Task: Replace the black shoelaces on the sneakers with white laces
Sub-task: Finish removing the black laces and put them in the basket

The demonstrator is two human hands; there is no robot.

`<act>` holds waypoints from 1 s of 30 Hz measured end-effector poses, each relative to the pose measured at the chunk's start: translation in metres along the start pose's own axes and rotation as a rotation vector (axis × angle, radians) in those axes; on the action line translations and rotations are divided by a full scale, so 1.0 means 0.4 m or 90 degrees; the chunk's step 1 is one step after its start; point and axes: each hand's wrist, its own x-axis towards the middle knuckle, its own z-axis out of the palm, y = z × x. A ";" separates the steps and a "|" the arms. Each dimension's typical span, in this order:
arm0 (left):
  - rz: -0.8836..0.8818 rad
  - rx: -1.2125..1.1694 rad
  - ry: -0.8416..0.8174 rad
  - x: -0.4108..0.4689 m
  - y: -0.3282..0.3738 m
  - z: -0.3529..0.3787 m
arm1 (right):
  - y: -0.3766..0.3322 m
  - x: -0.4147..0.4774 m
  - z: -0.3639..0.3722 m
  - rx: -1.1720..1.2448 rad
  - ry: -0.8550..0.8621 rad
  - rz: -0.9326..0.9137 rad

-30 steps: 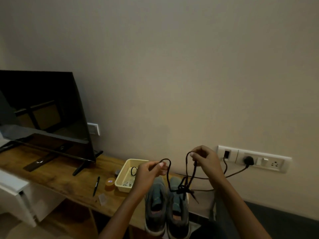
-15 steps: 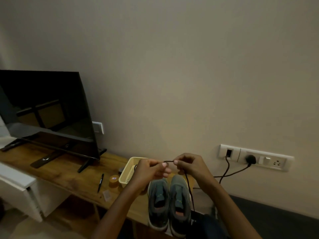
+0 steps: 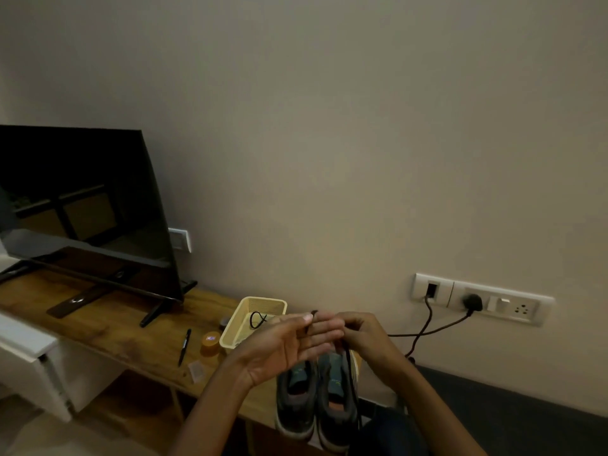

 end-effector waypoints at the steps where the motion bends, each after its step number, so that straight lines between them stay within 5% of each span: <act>1: 0.038 -0.013 0.022 0.007 -0.002 0.006 | 0.008 -0.012 0.008 -0.002 -0.005 0.019; 8: 0.200 0.348 0.228 0.037 -0.025 -0.027 | -0.002 -0.085 0.003 -0.101 -0.094 0.047; 13: 0.111 0.567 0.141 0.012 -0.029 -0.001 | -0.104 -0.036 -0.050 -0.319 -0.056 -0.160; 17: 0.066 0.505 0.051 -0.005 -0.010 0.026 | -0.114 0.023 -0.064 -0.313 -0.026 -0.211; 22: 0.127 0.326 0.021 -0.007 0.004 0.038 | -0.033 0.004 -0.036 -0.148 0.029 -0.098; 25: 0.195 0.239 0.077 0.021 -0.003 0.021 | 0.015 -0.044 0.015 -0.161 -0.031 -0.070; 30: 0.233 0.405 0.205 0.062 -0.036 -0.016 | -0.007 -0.061 0.004 -0.308 -0.057 -0.111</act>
